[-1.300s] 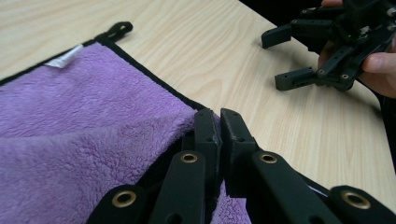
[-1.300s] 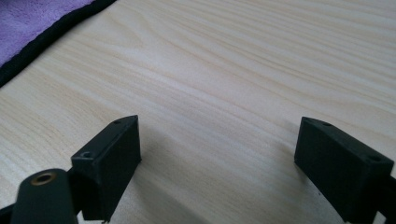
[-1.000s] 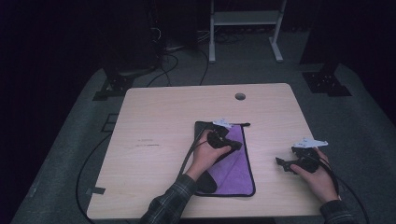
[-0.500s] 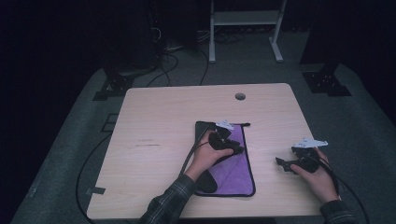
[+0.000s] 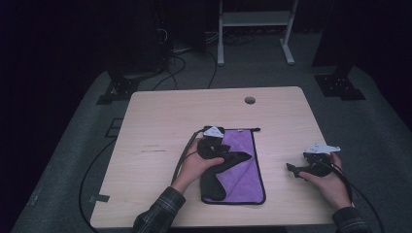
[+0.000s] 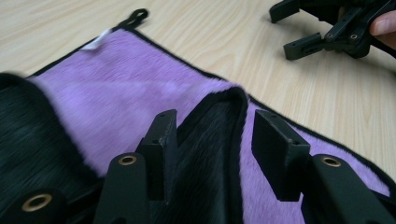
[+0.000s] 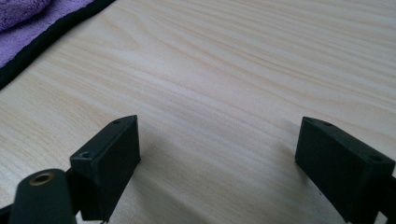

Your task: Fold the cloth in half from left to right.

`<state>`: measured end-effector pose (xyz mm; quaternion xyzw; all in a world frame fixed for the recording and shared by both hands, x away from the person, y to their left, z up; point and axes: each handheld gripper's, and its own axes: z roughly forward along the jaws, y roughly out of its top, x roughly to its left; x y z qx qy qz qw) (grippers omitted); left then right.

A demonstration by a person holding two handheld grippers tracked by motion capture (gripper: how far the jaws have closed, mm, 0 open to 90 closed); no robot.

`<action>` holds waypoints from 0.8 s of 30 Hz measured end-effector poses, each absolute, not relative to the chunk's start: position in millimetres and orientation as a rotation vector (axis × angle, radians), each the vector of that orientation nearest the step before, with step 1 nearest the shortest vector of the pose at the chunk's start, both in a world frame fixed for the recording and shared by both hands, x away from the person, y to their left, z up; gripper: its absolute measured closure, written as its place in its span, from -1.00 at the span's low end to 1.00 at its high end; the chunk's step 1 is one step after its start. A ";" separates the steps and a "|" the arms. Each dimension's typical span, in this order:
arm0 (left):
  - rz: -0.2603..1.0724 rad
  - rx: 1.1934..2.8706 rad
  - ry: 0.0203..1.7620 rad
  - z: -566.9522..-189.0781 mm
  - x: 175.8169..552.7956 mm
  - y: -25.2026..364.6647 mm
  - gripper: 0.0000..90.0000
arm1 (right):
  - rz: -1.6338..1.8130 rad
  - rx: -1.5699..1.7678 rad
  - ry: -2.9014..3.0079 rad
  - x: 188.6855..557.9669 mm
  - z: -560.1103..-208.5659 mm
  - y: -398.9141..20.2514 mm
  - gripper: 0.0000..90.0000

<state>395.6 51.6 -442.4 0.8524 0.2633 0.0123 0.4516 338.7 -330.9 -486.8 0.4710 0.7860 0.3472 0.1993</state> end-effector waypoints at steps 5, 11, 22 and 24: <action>0.079 2.101 0.675 -439.8 389.6 75.5 0.09 | 0.966 1.333 2.188 338.2 -486.8 -329.7 -0.72; 0.142 2.091 0.714 -441.3 380.0 104.1 0.05 | 0.963 1.343 2.176 338.9 -486.8 -328.3 -0.72; 0.255 2.118 0.798 -449.6 359.0 155.0 -0.10 | 0.966 1.348 2.164 338.7 -486.6 -328.1 -0.65; 0.270 2.122 0.817 -450.8 356.7 163.3 -0.13 | 0.966 1.348 2.164 338.8 -486.6 -328.0 -0.64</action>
